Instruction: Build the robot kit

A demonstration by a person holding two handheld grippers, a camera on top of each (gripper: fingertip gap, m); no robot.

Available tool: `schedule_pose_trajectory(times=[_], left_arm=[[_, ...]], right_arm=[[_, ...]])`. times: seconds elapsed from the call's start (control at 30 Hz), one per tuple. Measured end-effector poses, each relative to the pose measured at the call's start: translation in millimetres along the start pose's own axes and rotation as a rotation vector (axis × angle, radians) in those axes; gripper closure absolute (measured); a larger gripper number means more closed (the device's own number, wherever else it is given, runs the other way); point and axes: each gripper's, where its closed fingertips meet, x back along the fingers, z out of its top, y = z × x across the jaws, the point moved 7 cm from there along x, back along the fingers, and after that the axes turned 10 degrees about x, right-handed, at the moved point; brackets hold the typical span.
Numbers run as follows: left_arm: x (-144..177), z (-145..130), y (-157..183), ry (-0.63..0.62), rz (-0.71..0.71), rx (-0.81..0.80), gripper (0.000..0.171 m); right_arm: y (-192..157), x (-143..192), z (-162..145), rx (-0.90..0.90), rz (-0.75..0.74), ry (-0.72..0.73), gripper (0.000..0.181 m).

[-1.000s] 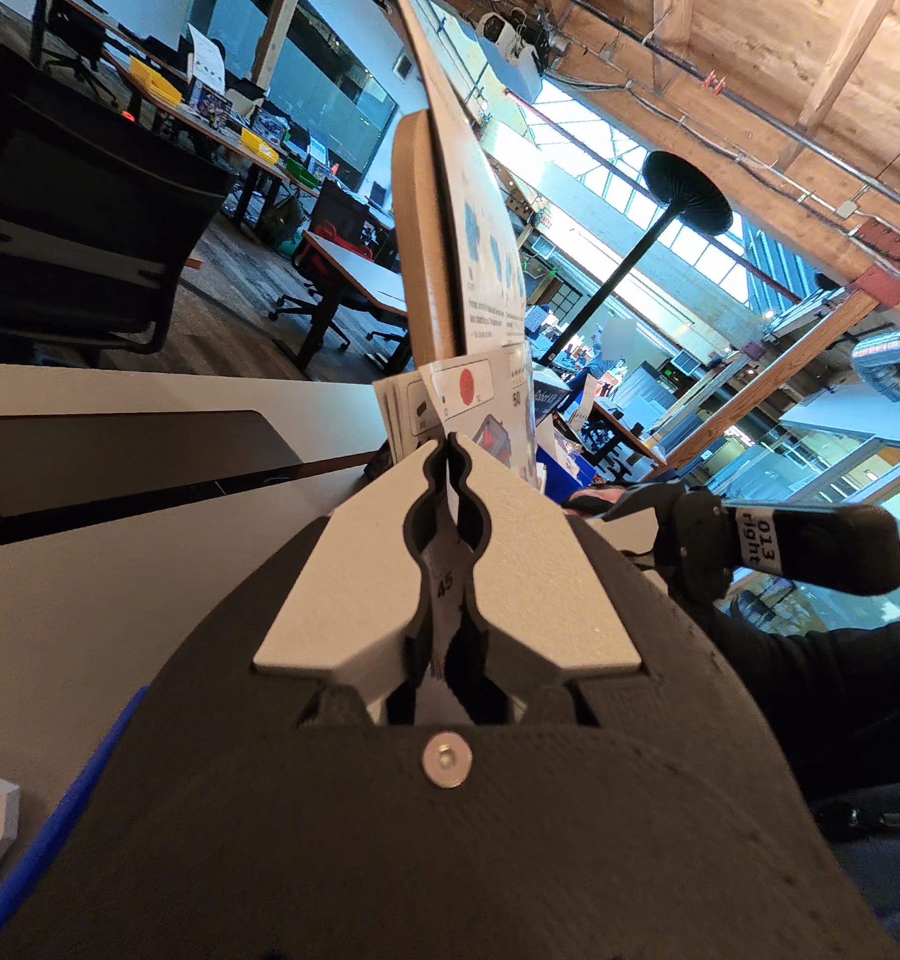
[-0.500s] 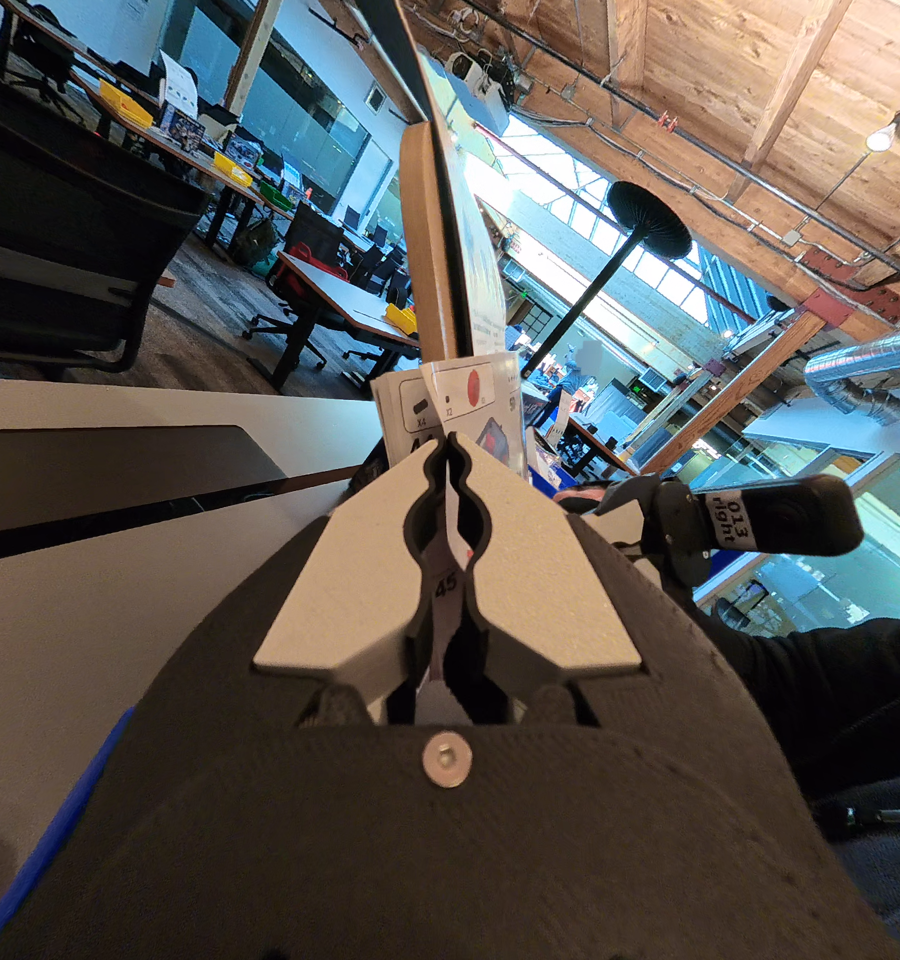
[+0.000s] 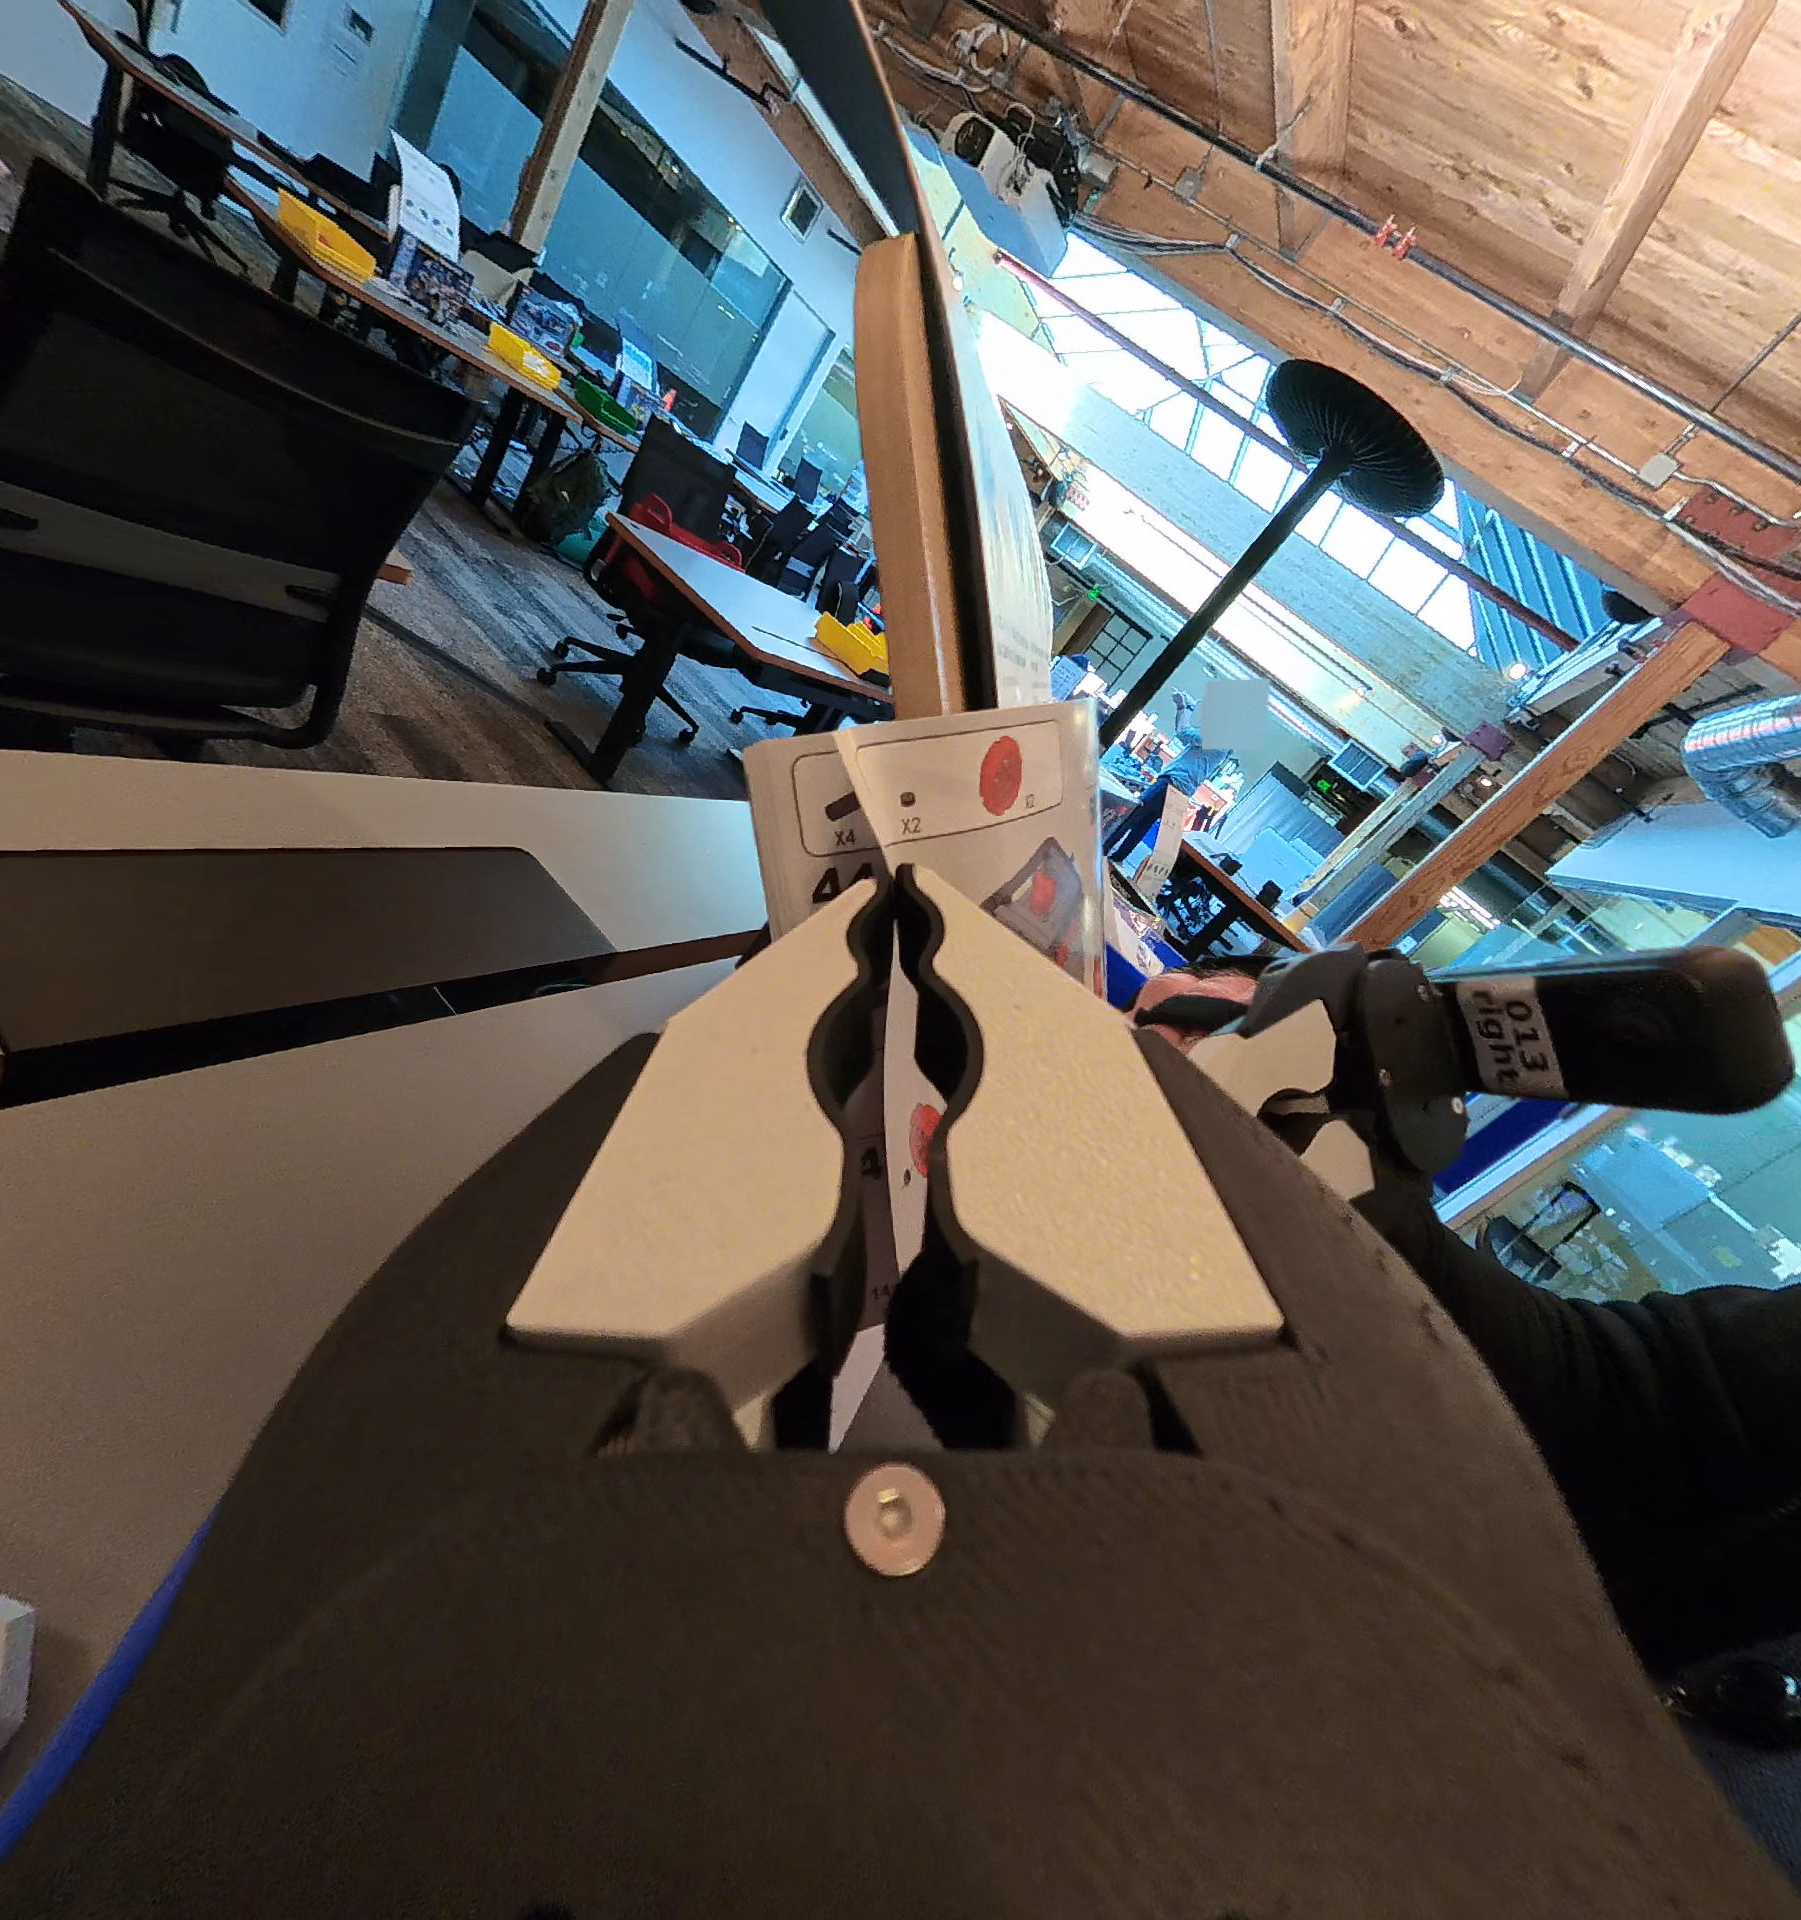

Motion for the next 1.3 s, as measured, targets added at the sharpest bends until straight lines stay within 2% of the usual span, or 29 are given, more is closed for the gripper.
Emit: schedule_pose_trajectory(times=[0.07, 0.2, 0.33, 0.47, 0.7, 0.8, 0.93, 1.03, 1.1, 1.2, 1.3], left_arm=[[1, 0, 2, 0.006, -0.002, -0.006, 0.171], [4, 0, 5, 0.004, 0.001, -0.012, 0.171], [6, -1, 6, 0.006, 0.003, -0.011, 0.171], [10, -3, 8, 0.01, 0.008, -0.005, 0.171], [13, -4, 11, 0.007, 0.011, -0.004, 0.171], [24, 0, 18, 0.007, 0.039, -0.032, 0.157], [49, 8, 32, -0.027, 0.128, -0.135, 0.141], [75, 11, 46, -0.072, 0.165, -0.198, 0.124], [91, 9, 55, -0.117, 0.214, -0.261, 0.119], [108, -13, 57, -0.313, 0.334, -0.342, 0.127], [111, -51, 37, -0.559, 0.511, -0.398, 0.131]], right_arm=[[0, 0, 0, -0.012, -0.002, 0.004, 0.181], [6, 4, -1, -0.175, -0.017, 0.05, 0.181], [10, 3, -2, -0.299, -0.072, 0.027, 0.181], [18, 12, -9, -0.49, -0.202, 0.052, 0.181], [17, 14, -9, -0.598, -0.314, 0.025, 0.178], [20, 24, -4, -0.589, -0.314, 0.034, 0.16], [24, 52, 1, -0.553, -0.315, 0.039, 0.164], [23, 73, 8, -0.501, -0.332, 0.061, 0.165], [17, 80, 14, -0.47, -0.315, 0.071, 0.165], [2, 83, 20, -0.442, -0.288, 0.071, 0.167], [-14, 81, 23, -0.447, -0.243, 0.08, 0.169]])
